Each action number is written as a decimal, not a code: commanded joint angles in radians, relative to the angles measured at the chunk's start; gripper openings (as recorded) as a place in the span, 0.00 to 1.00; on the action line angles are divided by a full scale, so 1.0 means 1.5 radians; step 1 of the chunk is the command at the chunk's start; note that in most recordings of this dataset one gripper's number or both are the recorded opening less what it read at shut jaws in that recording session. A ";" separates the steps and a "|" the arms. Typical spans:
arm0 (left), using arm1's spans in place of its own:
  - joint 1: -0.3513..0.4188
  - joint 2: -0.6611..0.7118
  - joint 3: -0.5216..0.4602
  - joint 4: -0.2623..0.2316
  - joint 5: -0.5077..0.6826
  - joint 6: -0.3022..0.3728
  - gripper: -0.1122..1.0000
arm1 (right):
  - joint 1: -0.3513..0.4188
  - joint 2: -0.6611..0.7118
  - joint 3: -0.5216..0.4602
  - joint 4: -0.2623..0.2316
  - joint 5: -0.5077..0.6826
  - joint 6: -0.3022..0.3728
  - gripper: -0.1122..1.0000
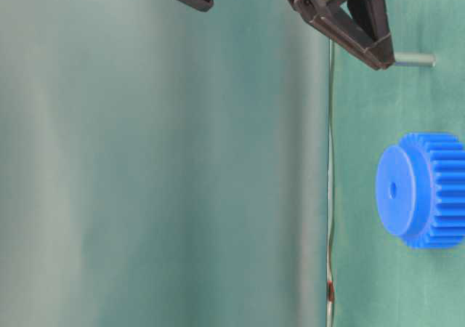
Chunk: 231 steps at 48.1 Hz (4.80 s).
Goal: Insert the shaft into the center hole of the gear.
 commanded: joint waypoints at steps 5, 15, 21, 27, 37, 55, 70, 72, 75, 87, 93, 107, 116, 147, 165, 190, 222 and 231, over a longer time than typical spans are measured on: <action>0.001 0.004 -0.016 0.001 -0.001 -0.001 0.10 | 0.001 -0.006 -0.010 0.002 0.001 0.001 0.27; 0.001 0.004 -0.016 0.001 -0.001 -0.001 0.10 | 0.001 -0.013 -0.011 0.002 0.010 0.002 0.27; 0.001 0.003 -0.016 0.001 -0.001 -0.001 0.10 | 0.000 -0.045 -0.018 0.002 0.046 0.000 0.27; 0.001 0.004 -0.016 0.001 0.000 -0.002 0.10 | 0.001 -0.096 -0.031 0.002 0.107 -0.003 0.27; 0.001 0.003 -0.016 0.001 0.002 -0.002 0.10 | 0.001 -0.172 -0.051 -0.001 0.194 -0.004 0.27; 0.001 0.004 -0.016 0.001 0.001 -0.002 0.10 | 0.022 -0.157 -0.085 0.000 0.215 -0.001 0.27; 0.001 0.005 -0.016 0.001 0.004 -0.002 0.10 | 0.053 -0.038 -0.229 -0.015 0.218 -0.007 0.27; 0.001 0.005 -0.016 0.002 0.004 -0.001 0.10 | 0.053 -0.026 -0.244 -0.018 0.222 -0.007 0.27; 0.001 0.005 -0.016 0.002 0.004 -0.001 0.10 | 0.052 -0.012 -0.261 -0.024 0.226 -0.007 0.27; 0.001 0.005 -0.016 0.001 0.009 -0.002 0.10 | 0.053 0.011 -0.283 -0.026 0.226 -0.007 0.27; 0.001 0.005 -0.016 0.002 0.009 -0.002 0.10 | 0.052 0.026 -0.281 -0.025 0.221 -0.006 0.27; 0.001 0.005 -0.016 0.002 0.009 -0.002 0.10 | 0.047 0.083 -0.285 -0.016 0.187 -0.002 0.27; 0.001 0.005 -0.016 0.002 0.009 -0.002 0.10 | 0.043 0.075 -0.286 -0.017 0.185 -0.003 0.27; 0.001 0.005 -0.016 0.002 0.012 -0.001 0.10 | 0.039 0.067 -0.285 -0.018 0.173 -0.001 0.27; 0.001 0.005 -0.016 0.001 0.014 -0.001 0.10 | 0.044 0.066 -0.279 -0.010 0.152 -0.001 0.27; 0.001 0.005 -0.016 0.002 0.017 -0.001 0.10 | 0.045 0.084 -0.270 0.001 0.148 -0.001 0.27; 0.001 0.005 -0.016 0.001 0.017 -0.002 0.10 | 0.051 0.124 -0.273 0.002 0.129 0.000 0.27; 0.001 0.005 -0.016 0.001 0.017 -0.002 0.10 | 0.051 0.124 -0.272 0.002 0.129 0.001 0.27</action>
